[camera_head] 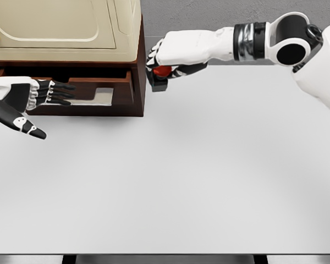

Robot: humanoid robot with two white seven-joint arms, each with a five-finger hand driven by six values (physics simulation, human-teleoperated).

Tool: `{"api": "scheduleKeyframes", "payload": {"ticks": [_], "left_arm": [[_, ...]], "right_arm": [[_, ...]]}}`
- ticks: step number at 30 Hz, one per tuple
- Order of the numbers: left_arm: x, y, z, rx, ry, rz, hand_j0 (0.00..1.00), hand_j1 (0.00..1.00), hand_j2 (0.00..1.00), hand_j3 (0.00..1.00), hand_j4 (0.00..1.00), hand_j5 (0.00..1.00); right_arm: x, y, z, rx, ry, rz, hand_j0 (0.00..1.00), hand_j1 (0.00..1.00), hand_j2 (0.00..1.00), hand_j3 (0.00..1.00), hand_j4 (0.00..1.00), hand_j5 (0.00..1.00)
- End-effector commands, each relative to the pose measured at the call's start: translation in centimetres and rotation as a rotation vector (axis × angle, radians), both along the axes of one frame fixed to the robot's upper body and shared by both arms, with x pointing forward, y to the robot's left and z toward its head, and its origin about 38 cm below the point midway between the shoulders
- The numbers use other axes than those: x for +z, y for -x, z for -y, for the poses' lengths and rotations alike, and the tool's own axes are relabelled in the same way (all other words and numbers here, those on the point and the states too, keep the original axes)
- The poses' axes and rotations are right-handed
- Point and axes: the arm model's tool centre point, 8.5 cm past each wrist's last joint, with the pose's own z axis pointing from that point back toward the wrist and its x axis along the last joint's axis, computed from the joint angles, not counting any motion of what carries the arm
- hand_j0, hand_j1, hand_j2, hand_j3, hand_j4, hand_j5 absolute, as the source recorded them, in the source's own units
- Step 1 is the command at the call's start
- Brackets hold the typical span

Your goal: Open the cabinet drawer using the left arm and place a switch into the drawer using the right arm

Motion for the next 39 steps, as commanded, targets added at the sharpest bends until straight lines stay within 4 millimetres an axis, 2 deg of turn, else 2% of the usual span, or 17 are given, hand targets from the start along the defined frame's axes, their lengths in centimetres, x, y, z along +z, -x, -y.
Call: {"api": "scheduleKeyframes", "payload": {"ticks": [1,18,31,39], "left_arm": [[-1.8,0.1,-0.8,0.017,-0.106,-0.037,1.0,1.0,1.0,1.0,1.0,1.0],[-2.1,1.0,-0.5,0.071,-0.003,-0.261,1.0,1.0,1.0,1.0,1.0,1.0],[-1.6,1.0,0.0,0.06,0.052,-0.278,1.0,1.0,1.0,1.0,1.0,1.0],[-1.4,1.2,0.1,0.061,0.093,-0.3,1.0,1.0,1.0,1.0,1.0,1.0]], "right_arm": [[0.1,0.3,-0.3,0.013,-0.007,-0.002,0.5,0.5,0.5,0.5,0.5,0.5],[2.3,1.3,-1.5,0.068,-0.039,0.016,0.5,0.5,0.5,0.5,0.5,0.5],[3.3,2.3,-5.6,0.154,-0.056,0.031,0.5,0.5,0.5,0.5,0.5,0.5],[3.1,1.2,-7.2,0.142,-0.063,0.006,0.5,0.5,0.5,0.5,0.5,0.5]]}}
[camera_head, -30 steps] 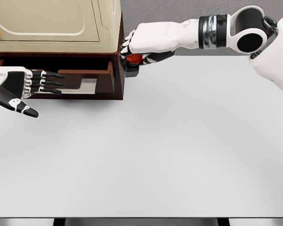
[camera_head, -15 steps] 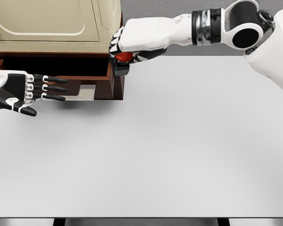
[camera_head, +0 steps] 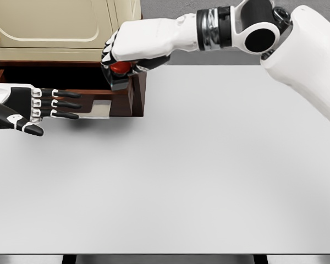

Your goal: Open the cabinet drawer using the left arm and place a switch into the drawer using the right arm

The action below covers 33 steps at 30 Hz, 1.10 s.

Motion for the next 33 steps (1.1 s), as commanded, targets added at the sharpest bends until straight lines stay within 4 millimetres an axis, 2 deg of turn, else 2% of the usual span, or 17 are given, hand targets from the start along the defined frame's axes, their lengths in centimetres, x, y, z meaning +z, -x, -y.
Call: {"api": "scheduleKeyframes", "payload": {"ticks": [1,8,13,18,23,28,29,30,31,33], "left_arm": [[-1.8,-0.2,-0.7,-0.004,-0.126,0.039,1.0,1.0,1.0,1.0,1.0,1.0],[-1.5,-0.2,-0.5,-0.003,-0.101,0.033,1.0,1.0,1.0,1.0,1.0,1.0],[-1.5,-0.1,-0.4,-0.003,-0.084,0.026,1.0,1.0,1.0,1.0,1.0,1.0],[-1.3,0.0,-0.3,-0.001,-0.043,0.007,1.0,1.0,1.0,1.0,1.0,1.0],[-0.6,0.6,-1.3,0.032,-0.013,-0.013,1.0,1.0,1.0,1.0,1.0,1.0],[-0.6,0.6,-1.2,0.03,-0.008,-0.015,1.0,1.0,1.0,1.0,1.0,1.0],[-0.6,0.5,-1.3,0.03,-0.015,-0.011,1.0,1.0,1.0,1.0,1.0,1.0],[-0.6,0.5,-1.3,0.03,-0.016,-0.01,1.0,1.0,1.0,1.0,1.0,1.0],[-0.6,0.5,-1.2,0.029,-0.015,-0.01,1.0,1.0,1.0,1.0,1.0,1.0],[-0.6,0.5,-1.2,0.029,-0.015,-0.01,1.0,1.0,1.0,1.0,1.0,1.0]], "right_arm": [[-0.3,-0.5,-0.6,-0.007,-0.007,-0.022,0.5,0.5,0.5,0.5,0.5,0.5],[-0.1,-1.7,-1.1,-0.038,-0.013,-0.036,0.49,0.49,0.49,0.49,0.49,0.49],[0.1,-1.5,-2.0,-0.022,-0.019,-0.035,0.49,0.49,0.49,0.49,0.49,0.49],[-0.5,-2.3,-2.6,-0.044,-0.014,-0.059,0.5,0.5,0.5,0.5,0.5,0.5],[-1.0,-3.0,-2.6,-0.064,-0.011,-0.074,0.5,0.5,0.5,0.5,0.5,0.5],[-1.1,-3.3,-2.9,-0.073,-0.011,-0.082,0.51,0.51,0.51,0.51,0.51,0.51],[-1.2,-3.4,-2.8,-0.078,-0.01,-0.085,0.58,0.58,0.58,0.58,0.58,0.58],[-1.3,-3.6,-2.8,-0.082,-0.01,-0.088,0.75,0.75,0.75,0.75,0.75,0.75],[-1.2,-3.5,-2.9,-0.079,-0.014,-0.088,1.0,1.0,1.0,1.0,1.0,1.0],[-1.1,-3.4,-3.0,-0.074,-0.016,-0.086,1.0,1.0,1.0,1.0,1.0,1.0]]}}
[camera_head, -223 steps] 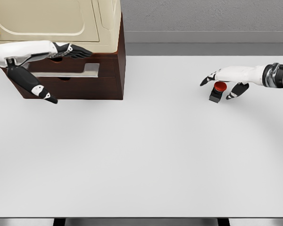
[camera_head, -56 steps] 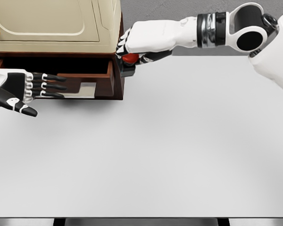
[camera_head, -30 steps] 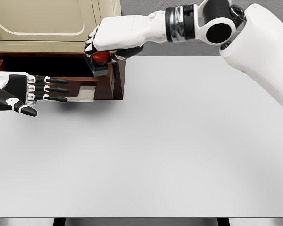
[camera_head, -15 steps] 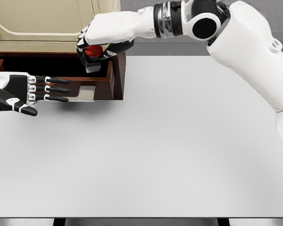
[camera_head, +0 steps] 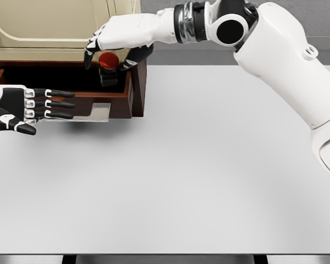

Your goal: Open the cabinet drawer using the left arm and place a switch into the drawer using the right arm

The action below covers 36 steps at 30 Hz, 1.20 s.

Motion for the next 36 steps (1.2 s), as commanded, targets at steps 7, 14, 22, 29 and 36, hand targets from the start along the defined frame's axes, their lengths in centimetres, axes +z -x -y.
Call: {"api": "scheduleKeyframes", "payload": {"ticks": [7,14,22,29,36], "left_arm": [[-0.6,0.0,-0.2,-0.002,-0.039,0.009,1.0,1.0,1.0,1.0,1.0,1.0],[-0.1,-0.3,-0.4,-0.003,-0.082,0.047,1.0,1.0,1.0,1.0,1.0,1.0],[2.3,-0.9,-0.5,-0.001,-0.12,0.142,1.0,1.0,1.0,1.0,1.0,1.0],[4.1,-1.8,2.1,-0.059,-0.067,0.196,1.0,1.0,1.0,1.0,1.0,1.0],[4.8,-2.2,4.2,-0.107,0.026,0.189,1.0,1.0,1.0,1.0,1.0,1.0]], "right_arm": [[1.3,0.9,3.1,0.001,-0.013,0.04,1.0,1.0,1.0,1.0,1.0,1.0],[-1.8,-1.4,17.9,-0.281,-0.032,-0.053,1.0,1.0,1.0,1.0,1.0,1.0],[-6.2,-1.0,25.3,-0.436,0.022,-0.139,1.0,1.0,1.0,1.0,1.0,1.0],[-8.3,-0.6,28.2,-0.502,0.038,-0.187,1.0,1.0,1.0,1.0,1.0,1.0],[-9.6,-0.7,30.9,-0.575,0.046,-0.22,1.0,1.0,1.0,1.0,1.0,1.0]]}}
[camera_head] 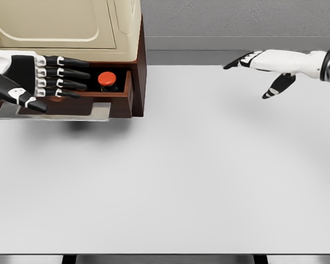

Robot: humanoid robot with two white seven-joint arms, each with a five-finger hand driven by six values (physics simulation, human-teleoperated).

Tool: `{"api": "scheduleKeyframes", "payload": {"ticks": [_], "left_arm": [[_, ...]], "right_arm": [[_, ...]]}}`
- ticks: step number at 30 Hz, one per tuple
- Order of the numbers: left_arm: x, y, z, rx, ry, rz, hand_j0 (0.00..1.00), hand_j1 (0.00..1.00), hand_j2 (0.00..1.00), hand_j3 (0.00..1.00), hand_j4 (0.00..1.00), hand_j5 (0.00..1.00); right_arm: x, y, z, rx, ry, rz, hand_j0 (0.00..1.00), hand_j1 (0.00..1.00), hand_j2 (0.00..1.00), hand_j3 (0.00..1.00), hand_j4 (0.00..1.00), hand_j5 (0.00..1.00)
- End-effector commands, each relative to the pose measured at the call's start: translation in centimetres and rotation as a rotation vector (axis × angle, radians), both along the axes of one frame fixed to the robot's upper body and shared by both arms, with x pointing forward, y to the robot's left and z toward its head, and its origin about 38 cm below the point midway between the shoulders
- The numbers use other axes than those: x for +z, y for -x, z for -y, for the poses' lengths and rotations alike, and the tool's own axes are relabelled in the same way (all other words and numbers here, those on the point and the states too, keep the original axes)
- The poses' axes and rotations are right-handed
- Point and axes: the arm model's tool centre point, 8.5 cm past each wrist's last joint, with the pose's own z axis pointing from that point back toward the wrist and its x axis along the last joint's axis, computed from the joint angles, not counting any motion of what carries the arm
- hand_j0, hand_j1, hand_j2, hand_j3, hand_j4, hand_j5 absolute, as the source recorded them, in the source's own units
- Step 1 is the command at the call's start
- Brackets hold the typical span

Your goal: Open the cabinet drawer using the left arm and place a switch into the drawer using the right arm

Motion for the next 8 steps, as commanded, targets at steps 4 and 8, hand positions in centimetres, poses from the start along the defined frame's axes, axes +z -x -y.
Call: {"api": "scheduleKeyframes", "payload": {"ticks": [4,8], "left_arm": [[-0.3,-0.2,1.8,-0.049,0.066,-0.034,1.0,1.0,1.0,1.0,1.0,1.0],[-1.0,-0.6,4.0,-0.104,0.097,-0.05,1.0,1.0,1.0,1.0,1.0,1.0]], "right_arm": [[-0.5,-0.4,1.7,-0.055,-0.006,-0.02,1.0,1.0,1.0,1.0,1.0,1.0],[-0.6,-0.6,2.5,-0.08,-0.006,-0.026,1.0,1.0,1.0,1.0,1.0,1.0]]}}
